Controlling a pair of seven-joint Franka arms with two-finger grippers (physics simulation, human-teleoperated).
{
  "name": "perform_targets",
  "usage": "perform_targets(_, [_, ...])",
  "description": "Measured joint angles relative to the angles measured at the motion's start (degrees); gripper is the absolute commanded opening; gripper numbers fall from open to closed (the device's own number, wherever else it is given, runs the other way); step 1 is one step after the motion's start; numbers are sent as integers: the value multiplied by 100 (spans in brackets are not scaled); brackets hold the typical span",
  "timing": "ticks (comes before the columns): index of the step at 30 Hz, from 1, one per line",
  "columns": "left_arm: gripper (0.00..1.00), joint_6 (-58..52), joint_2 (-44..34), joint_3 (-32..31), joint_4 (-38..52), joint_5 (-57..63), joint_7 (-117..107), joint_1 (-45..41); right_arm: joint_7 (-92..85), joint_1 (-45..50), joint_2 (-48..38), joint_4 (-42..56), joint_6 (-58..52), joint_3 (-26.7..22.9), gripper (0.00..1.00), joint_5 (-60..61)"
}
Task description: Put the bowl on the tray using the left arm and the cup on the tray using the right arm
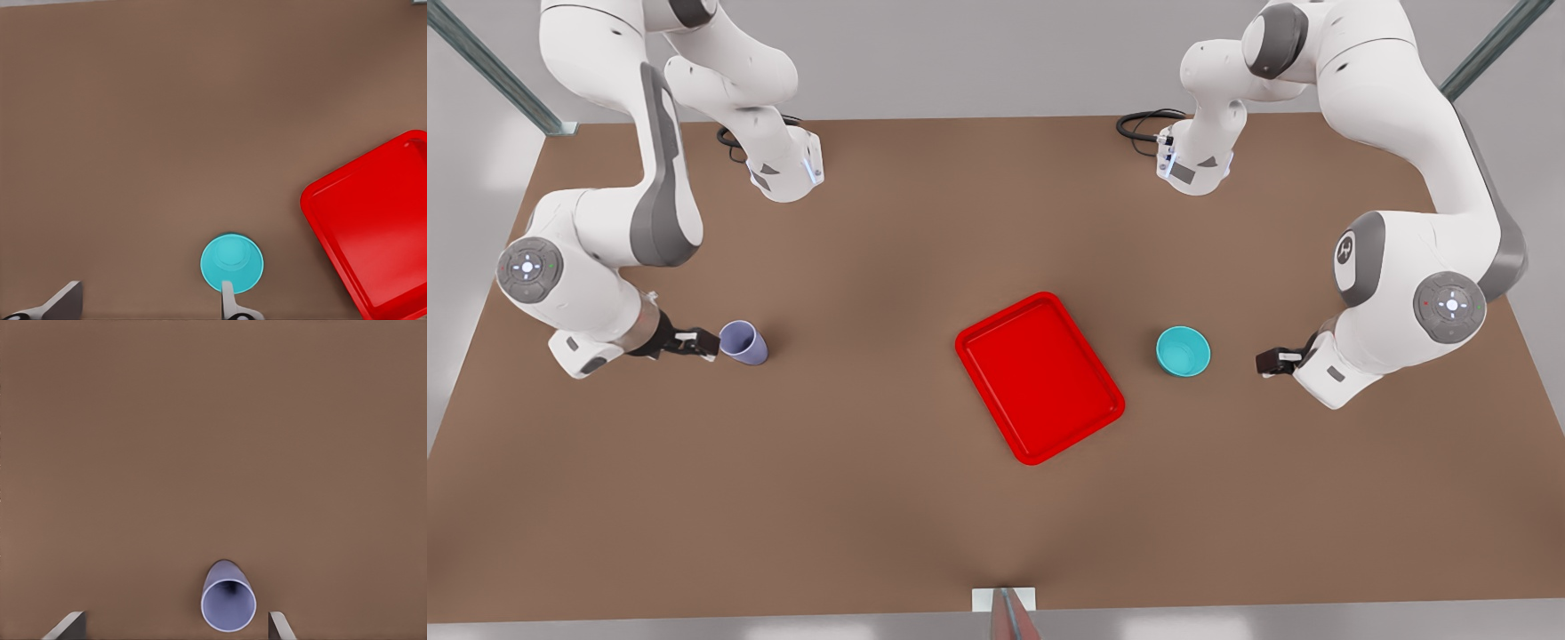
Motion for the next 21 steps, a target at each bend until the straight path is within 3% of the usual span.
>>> perform_targets(3, [100, 34, 123, 0, -95, -56, 66, 10, 2, 6, -67, -39, 57, 8, 100, 88])
perform_targets(8, [100, 1560, -198, 560, -2534, -902, 1298, 13, -34, -12, 1, -20, 81, -2, 100, 88])
perform_targets(12, [100, 3197, -628, 571, -4421, -1530, 2008, 2, -6, 20, -16, -73, 110, 41, 100, 88])
perform_targets(16, [100, 4367, -449, 492, -5179, -2025, 2080, -138, 118, 38, 32, -193, 136, 86, 100, 80])
perform_targets(20, [100, 4438, -349, 489, -5423, -2342, 2080, -286, 63, -73, -36, -197, 87, 100, 100, 70])
perform_targets(21, [86, 4438, -304, 492, -5423, -2401, 2080, -308, 39, -111, -34, -189, 35, 95, 100, 70])
